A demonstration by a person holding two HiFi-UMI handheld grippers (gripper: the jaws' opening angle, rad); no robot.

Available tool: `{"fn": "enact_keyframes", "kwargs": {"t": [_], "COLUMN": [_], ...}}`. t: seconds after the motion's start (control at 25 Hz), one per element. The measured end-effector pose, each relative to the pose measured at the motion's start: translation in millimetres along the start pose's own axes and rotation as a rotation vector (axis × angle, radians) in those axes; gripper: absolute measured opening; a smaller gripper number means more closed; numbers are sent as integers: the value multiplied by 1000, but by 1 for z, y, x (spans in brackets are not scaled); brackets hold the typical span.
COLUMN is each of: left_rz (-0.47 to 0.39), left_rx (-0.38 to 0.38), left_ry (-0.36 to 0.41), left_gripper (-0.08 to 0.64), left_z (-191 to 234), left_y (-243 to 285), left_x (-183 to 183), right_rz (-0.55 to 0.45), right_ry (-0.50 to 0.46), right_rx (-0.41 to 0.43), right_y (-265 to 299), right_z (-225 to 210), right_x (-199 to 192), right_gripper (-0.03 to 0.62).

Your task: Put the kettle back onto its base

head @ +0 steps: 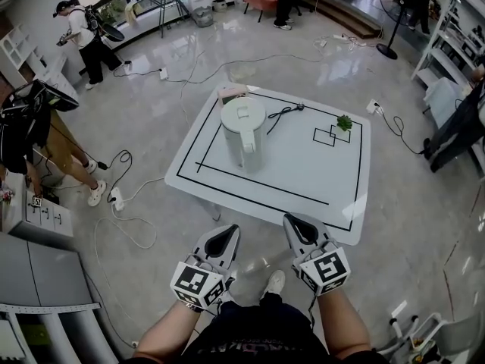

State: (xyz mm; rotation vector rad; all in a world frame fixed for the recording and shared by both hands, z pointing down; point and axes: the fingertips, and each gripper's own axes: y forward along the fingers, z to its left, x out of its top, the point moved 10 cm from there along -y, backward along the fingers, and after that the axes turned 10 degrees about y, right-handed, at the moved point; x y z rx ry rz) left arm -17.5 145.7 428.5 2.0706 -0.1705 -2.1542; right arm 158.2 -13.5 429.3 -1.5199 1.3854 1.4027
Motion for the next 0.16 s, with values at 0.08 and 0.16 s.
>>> {"fn": "enact_keyframes", "kwargs": {"t": [0.08,0.16], "left_rz": [3,4], "left_rx": [0,-1], "left_ry": [1,4], "left_gripper": [5,5], "left_z": [-4,-7], "left_y": [3,8], "left_x": [0,0], "right_rz": [-5,-14], "right_ry": [2,4], "right_rx": [8,17], "right_y": [0,0], "right_z": [-5,-10], "right_x": [1,2], "right_gripper": [2,2]}}
